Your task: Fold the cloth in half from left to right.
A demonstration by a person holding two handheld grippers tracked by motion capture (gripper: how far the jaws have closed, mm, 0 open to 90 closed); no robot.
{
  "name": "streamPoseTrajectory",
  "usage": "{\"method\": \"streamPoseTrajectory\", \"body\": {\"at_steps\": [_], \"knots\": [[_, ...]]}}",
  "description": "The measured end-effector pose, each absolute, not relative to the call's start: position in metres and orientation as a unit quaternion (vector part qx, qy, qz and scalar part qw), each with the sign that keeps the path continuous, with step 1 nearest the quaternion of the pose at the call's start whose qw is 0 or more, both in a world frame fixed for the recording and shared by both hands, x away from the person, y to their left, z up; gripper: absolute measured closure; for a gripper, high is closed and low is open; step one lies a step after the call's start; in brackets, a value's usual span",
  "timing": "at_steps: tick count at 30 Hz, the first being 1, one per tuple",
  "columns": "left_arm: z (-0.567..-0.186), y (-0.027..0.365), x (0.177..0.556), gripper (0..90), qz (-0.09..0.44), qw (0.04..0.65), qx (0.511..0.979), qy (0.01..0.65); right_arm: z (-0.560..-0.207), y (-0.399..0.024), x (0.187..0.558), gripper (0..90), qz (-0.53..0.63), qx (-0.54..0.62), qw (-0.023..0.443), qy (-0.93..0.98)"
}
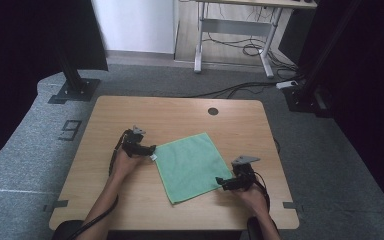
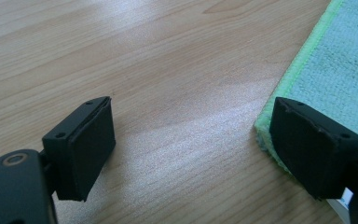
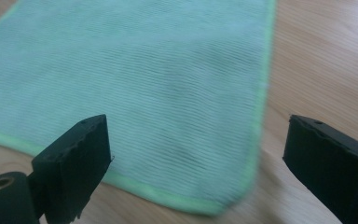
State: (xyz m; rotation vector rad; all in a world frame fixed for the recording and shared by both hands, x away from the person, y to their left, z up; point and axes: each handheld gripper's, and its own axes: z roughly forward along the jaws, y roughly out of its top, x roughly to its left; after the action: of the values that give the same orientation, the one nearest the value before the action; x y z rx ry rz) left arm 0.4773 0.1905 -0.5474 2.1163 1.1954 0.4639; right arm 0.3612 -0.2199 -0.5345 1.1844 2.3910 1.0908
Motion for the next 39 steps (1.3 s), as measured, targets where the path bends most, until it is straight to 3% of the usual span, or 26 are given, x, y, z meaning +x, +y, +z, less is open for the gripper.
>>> {"method": "streamPoseTrajectory", "body": {"at_steps": [13, 30, 39], "knots": [[-0.546, 0.186, 0.478, 15.4, 0.17, 0.333, 0.81, 0.451, -0.527, -0.176, 0.354, 12.1, 0.379, 0.356, 0.098, 0.849], [-0.547, 0.186, 0.473, 24.0, 0.174, 0.338, 0.816, 0.435, -0.528, -0.131, 0.341, 14.0, 0.379, 0.303, 0.07, 0.871], [-0.547, 0.186, 0.472, 28.3, 0.173, 0.343, 0.816, 0.431, -0.524, -0.104, 0.329, 22.1, 0.387, 0.265, 0.046, 0.882]]}}
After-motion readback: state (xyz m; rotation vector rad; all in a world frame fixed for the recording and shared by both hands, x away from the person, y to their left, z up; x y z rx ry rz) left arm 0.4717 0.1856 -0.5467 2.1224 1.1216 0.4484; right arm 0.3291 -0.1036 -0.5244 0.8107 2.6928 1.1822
